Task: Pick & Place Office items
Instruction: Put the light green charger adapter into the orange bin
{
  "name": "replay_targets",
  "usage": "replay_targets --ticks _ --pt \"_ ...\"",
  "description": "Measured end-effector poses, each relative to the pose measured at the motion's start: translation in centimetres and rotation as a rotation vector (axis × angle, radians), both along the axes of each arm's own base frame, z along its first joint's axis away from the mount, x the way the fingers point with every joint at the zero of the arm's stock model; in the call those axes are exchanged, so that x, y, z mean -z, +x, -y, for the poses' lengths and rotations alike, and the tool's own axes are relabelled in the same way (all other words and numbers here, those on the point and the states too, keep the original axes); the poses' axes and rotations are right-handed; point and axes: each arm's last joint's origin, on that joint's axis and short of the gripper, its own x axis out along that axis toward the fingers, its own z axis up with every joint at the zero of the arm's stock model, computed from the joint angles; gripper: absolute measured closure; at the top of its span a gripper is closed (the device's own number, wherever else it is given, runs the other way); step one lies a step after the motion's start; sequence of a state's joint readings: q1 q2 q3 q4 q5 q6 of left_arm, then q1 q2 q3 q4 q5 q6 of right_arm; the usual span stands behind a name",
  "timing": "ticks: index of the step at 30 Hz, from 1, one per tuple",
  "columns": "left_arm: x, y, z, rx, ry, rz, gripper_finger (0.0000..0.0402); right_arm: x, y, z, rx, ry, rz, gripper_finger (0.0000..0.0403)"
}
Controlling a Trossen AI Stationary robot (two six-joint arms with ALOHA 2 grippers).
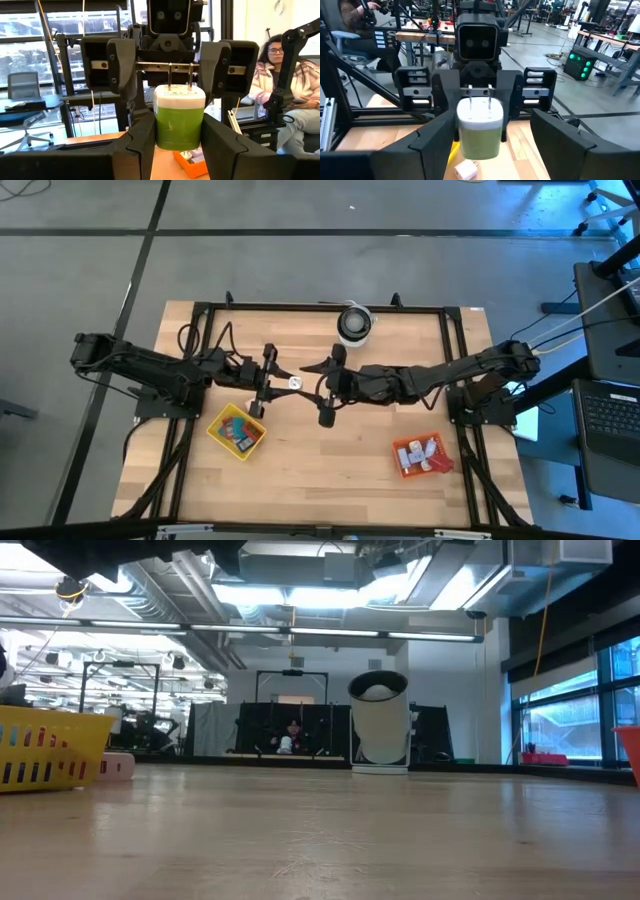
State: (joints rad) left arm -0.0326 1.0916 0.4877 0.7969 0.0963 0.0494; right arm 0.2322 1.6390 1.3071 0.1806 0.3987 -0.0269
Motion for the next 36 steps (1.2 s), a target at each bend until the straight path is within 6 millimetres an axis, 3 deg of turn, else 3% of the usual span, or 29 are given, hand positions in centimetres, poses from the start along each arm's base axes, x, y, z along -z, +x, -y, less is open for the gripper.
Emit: replay_targets --ticks 17,25,32,36 --pt "0.0 0.0 0.1 0.041 0.003 0.004 0.0278 1.1 1.5 1.0 -0.063 0.04 0.033 0.0161" --pt "0.0 0.0 0.1 0.05 0.007 0.006 0.0278 1.0 1.6 1.0 -0.071 0.017 0.04 0.0197" --pt "0.0 0.0 0.1 0.056 0.002 0.005 0.0278 1.0 1.6 0.9 -0.107 0.013 0.038 0.0266" --pt "0.0 0.0 0.2 0.063 0.003 0.005 0.0277 1.0 1.6 0.9 -0.107 0.014 0.038 0.0267"
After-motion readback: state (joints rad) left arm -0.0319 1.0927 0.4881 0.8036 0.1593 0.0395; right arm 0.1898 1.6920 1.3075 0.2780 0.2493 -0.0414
